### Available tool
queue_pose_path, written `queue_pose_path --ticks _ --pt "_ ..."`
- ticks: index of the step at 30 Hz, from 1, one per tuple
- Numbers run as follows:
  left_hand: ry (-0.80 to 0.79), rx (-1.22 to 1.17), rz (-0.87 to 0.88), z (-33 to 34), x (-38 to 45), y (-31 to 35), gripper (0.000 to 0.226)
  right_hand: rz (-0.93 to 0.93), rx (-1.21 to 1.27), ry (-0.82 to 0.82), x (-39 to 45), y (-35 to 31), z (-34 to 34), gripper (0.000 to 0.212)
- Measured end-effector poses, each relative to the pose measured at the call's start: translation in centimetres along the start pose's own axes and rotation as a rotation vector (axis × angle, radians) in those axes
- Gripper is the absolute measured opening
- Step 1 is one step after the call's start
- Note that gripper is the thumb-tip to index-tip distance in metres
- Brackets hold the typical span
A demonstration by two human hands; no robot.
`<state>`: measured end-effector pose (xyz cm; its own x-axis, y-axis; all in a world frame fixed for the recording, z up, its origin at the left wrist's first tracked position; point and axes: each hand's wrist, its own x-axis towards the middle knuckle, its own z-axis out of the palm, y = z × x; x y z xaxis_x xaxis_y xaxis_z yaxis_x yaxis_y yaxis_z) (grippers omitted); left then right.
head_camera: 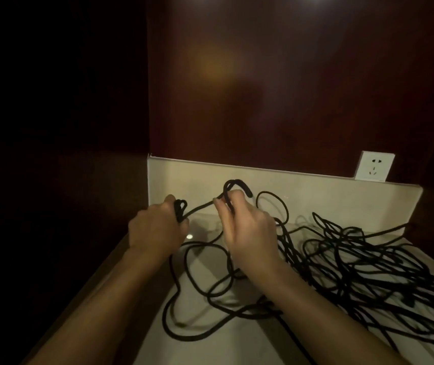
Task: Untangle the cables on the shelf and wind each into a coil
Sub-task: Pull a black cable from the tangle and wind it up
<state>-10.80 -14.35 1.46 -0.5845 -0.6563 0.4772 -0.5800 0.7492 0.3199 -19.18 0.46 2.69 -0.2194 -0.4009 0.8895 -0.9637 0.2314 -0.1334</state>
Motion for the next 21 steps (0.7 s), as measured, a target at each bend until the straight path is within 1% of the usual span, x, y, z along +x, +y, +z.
queue_pose_path --ticks 3,5,7,8,10,11,12,15,17,19,20,21 --pt "0.05 0.088 0.04 0.7 -1.1 -0.5 0.044 -0.016 0.016 0.038 0.5 -0.3 -2.1 0.025" --pt "0.084 0.133 0.055 0.7 -1.2 -0.7 0.045 -0.046 -0.09 0.035 0.5 -0.6 -3.6 0.022" --pt "0.104 0.198 0.094 0.6 -1.3 -0.7 0.043 -0.048 -0.218 0.029 1.0 -0.5 -5.0 0.024" --pt "0.111 0.224 0.119 0.6 -1.4 -0.7 0.042 -0.009 -0.258 0.002 1.6 -0.4 -5.7 0.026" --pt "0.13 0.245 0.168 0.4 -1.4 -0.9 0.043 0.144 -0.266 -0.127 3.0 0.0 -7.0 0.03" --pt "0.146 0.237 0.188 0.3 -1.4 -1.2 0.044 0.216 -0.209 -0.185 3.7 0.4 -7.6 0.031" --pt "0.165 0.214 0.207 0.2 -1.4 -1.6 0.045 0.281 -0.1 -0.234 4.2 1.1 -8.1 0.032" --pt "0.235 0.062 0.327 0.2 -1.3 -3.1 0.05 0.526 0.422 -0.388 5.0 3.6 -9.4 0.036" --pt "0.26 0.004 0.453 0.4 -1.0 -4.4 0.057 0.721 0.762 -0.423 4.9 5.6 -9.5 0.033" --pt "0.282 -0.055 0.567 0.2 -0.7 -5.3 0.055 0.87 0.928 -0.44 4.2 7.4 -9.3 0.031" --pt "0.272 -0.141 0.609 0.0 -0.7 -5.4 0.047 0.915 0.946 -0.461 3.9 8.1 -9.2 0.031" --pt "0.248 -0.289 0.62 -0.4 -0.8 -5.2 0.038 0.943 0.924 -0.496 3.4 8.7 -8.9 0.031"
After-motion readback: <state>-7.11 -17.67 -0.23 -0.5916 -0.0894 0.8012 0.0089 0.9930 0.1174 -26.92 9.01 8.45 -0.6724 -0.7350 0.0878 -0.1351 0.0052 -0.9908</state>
